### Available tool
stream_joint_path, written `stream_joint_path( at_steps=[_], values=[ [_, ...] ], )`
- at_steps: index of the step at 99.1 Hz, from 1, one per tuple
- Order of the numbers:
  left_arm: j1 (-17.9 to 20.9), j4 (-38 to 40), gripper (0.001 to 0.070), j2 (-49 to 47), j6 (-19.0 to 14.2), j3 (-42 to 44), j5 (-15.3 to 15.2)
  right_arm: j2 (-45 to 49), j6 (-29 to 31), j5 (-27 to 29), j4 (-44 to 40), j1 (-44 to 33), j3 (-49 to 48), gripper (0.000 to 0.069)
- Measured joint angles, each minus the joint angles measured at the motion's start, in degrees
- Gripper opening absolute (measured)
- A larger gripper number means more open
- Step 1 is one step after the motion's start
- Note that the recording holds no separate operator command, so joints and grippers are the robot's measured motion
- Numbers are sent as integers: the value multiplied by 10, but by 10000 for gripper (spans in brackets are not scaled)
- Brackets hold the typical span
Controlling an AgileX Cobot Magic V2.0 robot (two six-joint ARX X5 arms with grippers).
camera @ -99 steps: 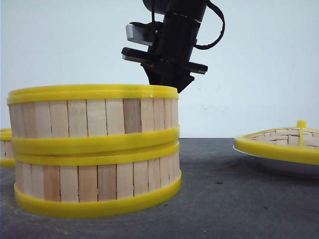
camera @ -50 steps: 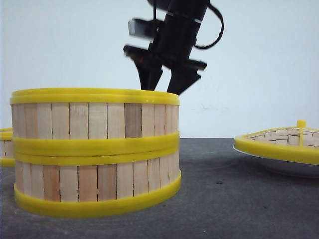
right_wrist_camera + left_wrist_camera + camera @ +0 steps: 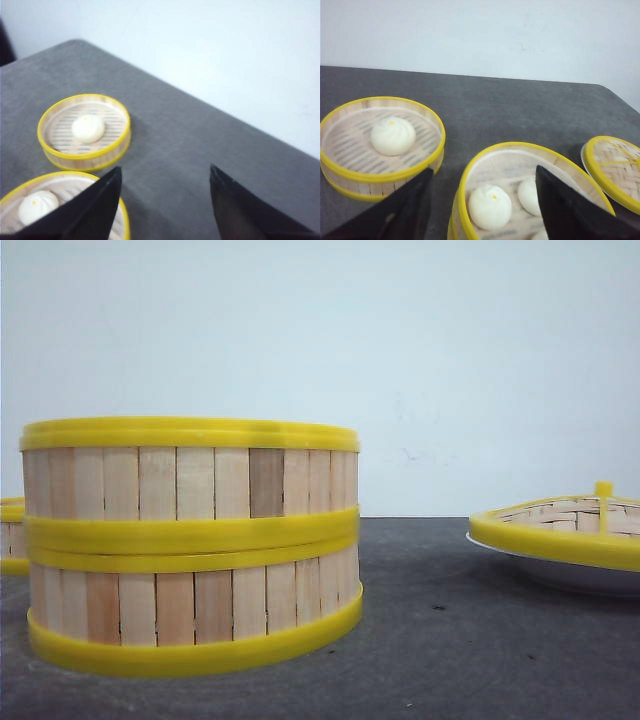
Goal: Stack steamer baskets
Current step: 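Open the right gripper and withdraw it upward from the stack, then reach the left gripper to the single-bun basket rim and grasp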
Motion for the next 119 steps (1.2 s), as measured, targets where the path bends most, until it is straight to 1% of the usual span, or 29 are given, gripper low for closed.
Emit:
stream_joint_path(
  at_steps=[17,33,52,66,76,83,93,108,114,119],
  values=[
    [13,38,387,63,0,0,-2,-90,-1,6,-12,0,-22,340],
    [47,99,387,129,-1,0,-2,-193,-1,21,-12,0,-112,340],
    [105,155,387,210,-2,9,-2,-322,16,22,-17,0,-265,340],
    [155,159,387,291,-2,48,-2,-418,37,25,-24,0,-357,340],
    [182,159,387,347,-2,87,-2,-474,50,31,-24,0,-390,340],
    [196,156,387,384,-2,115,-2,-494,55,33,-25,0,-395,340],
    [212,154,387,439,-2,148,-2,-501,60,33,-23,0,-395,340],
    [226,149,387,513,-4,169,-5,-500,64,31,-23,0,-395,340],
    [229,148,387,537,-5,172,-10,-501,65,31,-23,0,-395,340],
    [230,148,387,556,-6,174,-20,-501,67,31,-23,0,-395,340]
  ],
)
